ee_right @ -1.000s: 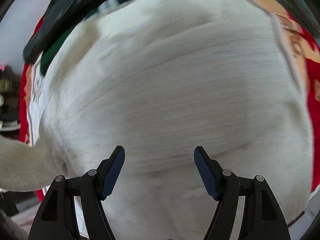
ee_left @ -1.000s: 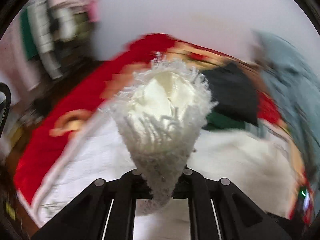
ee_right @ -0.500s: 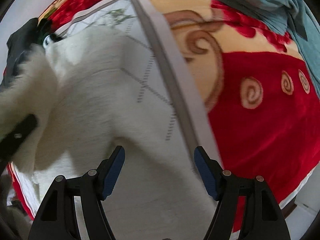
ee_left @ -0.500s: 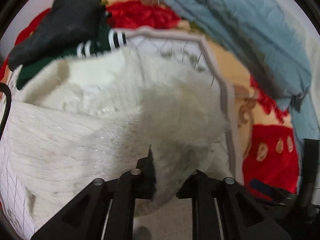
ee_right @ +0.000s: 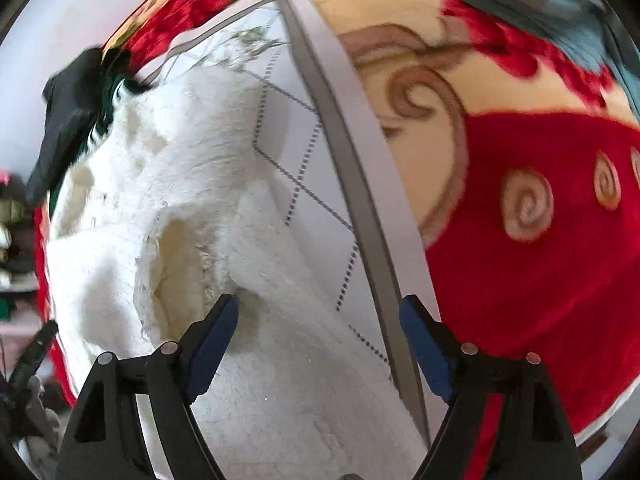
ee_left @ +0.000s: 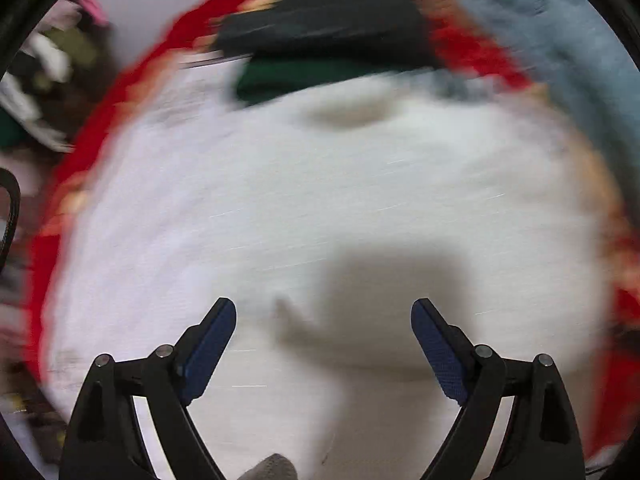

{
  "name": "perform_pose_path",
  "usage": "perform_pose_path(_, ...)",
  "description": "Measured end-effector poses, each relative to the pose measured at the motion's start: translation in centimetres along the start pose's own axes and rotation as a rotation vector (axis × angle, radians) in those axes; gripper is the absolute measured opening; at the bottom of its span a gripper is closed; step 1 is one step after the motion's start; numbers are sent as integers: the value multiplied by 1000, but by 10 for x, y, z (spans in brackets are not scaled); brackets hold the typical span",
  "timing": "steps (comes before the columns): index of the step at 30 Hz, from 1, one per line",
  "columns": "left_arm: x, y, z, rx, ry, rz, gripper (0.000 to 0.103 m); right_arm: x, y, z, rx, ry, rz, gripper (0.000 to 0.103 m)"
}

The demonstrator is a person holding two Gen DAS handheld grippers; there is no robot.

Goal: Fold large clothes

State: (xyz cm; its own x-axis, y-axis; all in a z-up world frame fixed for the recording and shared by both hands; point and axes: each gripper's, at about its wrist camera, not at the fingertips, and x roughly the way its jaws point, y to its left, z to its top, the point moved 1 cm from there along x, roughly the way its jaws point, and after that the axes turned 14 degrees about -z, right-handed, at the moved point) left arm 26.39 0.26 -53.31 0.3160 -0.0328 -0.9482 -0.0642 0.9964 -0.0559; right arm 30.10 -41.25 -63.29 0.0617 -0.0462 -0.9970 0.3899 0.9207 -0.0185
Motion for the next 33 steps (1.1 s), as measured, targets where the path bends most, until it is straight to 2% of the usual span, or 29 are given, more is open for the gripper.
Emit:
perform_pose_path(2,25,37,-16,-12,76,130,89,6,20,8,-79,-1,-40,84)
perform_pose_path(4,46,63,-25,-47,119,198,89,24,38,12,-197,34,-161,84)
perform_pose_path(6,66,79,-25,-71,149,241,89,40,52,14,-261,63,-200,84)
perform_pose_path(9,77,85,-16,-93,146,238,89,58,68,17,-307,87,-190,78)
perform_pose_path(11,84,86,-9,-101,150,233,91,65,78,18,-325,91,-175,61)
perform_pose_path(12,87,86,-6,-99,149,233,91,65,85,19,-336,78,-178,57)
perform_pose_path(14,85,92,-2,-96,136,208,90,62,95,19,-351,71,-164,32)
perform_pose_path(17,82,99,-3,-88,116,173,89,60,107,16,-347,97,-126,15)
perform_pose_path(22,78,136,2,-135,105,187,90,56,133,9,-339,154,-11,13)
perform_pose_path(27,73,187,3,-145,103,250,90,45,196,-16,-459,194,101,13)
perform_pose_path(29,71,206,1,-139,110,268,90,42,214,-22,-478,194,112,13)
perform_pose_path(31,68,217,-4,-129,120,274,91,42,213,-20,-417,180,95,11)
perform_pose_path(33,67,221,-9,-126,125,257,92,46,181,-16,-278,159,15,11)
